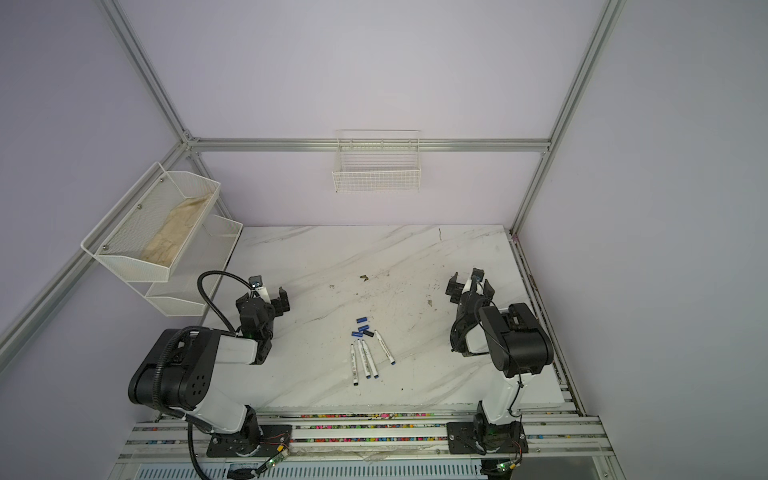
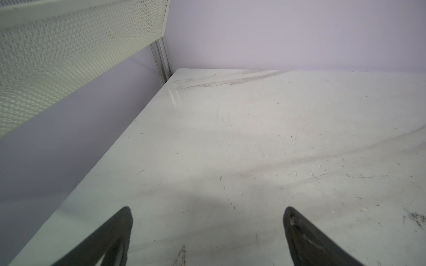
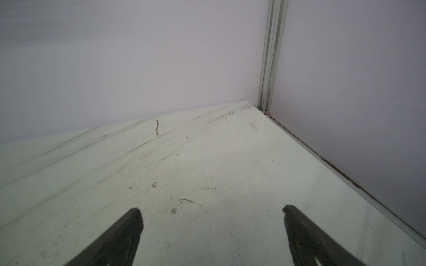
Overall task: Insert the pens into the pen caps
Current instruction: 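Move the left gripper down over the white markers, then close the left gripper on the nearest white marker's barrel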
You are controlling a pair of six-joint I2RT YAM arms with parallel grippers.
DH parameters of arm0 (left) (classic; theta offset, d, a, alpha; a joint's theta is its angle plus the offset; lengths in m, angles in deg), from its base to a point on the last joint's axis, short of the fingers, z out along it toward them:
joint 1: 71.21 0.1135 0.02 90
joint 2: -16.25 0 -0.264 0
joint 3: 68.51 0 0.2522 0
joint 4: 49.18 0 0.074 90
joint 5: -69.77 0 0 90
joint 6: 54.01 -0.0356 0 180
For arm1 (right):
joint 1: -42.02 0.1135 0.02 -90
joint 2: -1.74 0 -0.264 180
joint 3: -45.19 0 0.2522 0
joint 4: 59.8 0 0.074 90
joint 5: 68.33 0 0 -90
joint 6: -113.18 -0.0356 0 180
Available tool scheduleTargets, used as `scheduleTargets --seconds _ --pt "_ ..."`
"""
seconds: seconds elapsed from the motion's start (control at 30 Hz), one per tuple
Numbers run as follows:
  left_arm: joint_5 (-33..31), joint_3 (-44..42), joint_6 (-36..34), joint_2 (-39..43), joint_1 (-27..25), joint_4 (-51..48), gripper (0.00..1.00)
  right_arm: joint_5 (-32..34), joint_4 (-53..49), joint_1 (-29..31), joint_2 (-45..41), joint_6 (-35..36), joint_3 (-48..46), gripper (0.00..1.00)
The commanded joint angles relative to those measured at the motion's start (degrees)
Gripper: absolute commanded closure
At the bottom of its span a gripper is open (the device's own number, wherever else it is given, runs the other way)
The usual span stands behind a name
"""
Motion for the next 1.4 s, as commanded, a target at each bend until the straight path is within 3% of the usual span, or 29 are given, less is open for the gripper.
scheduleTargets --seconds 0.0,0.17,0.23,0.3,0.37,0.43,0.57,0.73,0.83,1.03,1.17,1.37 --pt "0.21 -1.12 0.02 0.67 0.26 2.53 0.0 -0.49 0.99 -0.3 -0.66 -0.42 0.34 0.03" --pt "0.27 -1.03 0.08 0.69 0.29 2.15 0.0 -0.62 0.88 -0.33 -2.51 1.71 0.21 0.28" --pt "1.41 -0.73 -1.33 1.34 0.31 2.24 0.0 -1.93 -9.69 0.77 -7.55 3.45 3.39 0.38" --pt "1.55 6.44 -1.12 5.41 -0.02 -16.22 0.0 0.8 -22.04 2.28 -12.23 1.7 7.85 0.46" --pt "-1.19 16.73 2.07 6.96 -0.11 -34.61 0.0 4.86 -25.5 4.36 -16.28 -1.18 9.2 0.52" --pt "-3.47 19.67 5.2 7.15 -1.15 -37.73 0.0 6.13 -27.53 6.94 -19.78 -4.35 10.03 0.52" --pt "-7.61 20.61 12.76 9.53 -7.83 -42.78 0.0 9.86 -45.32 15.25 -21.75 -8.22 19.31 0.52" --pt "-15.76 21.4 22.67 12.99 -26.72 -56.17 0.0 9.48 -55.35 21.42 -23.77 -11.05 22.88 0.48" --pt "-16.11 20.49 29.07 14.23 -36.9 -61.84 0.0 8.57 -56.96 22.22 -23.97 -11.03 22.78 0.47" --pt "-3.04 22.04 25.59 14.49 -48.65 -66.9 0.0 10.18 -56.27 23.38 -23.9 -9.16 22.24 0.47" --pt "-2.28 23.94 22.05 12.98 -54.1 -70.68 0.0 10.01 -55.71 24.47 -24.04 -7.7 21.79 0.46" --pt "-3.21 26.3 25.5 6.99 -56.91 -75.3 0.0 9.92 -55.57 25.54 -24.01 -7.46 21.37 0.46"
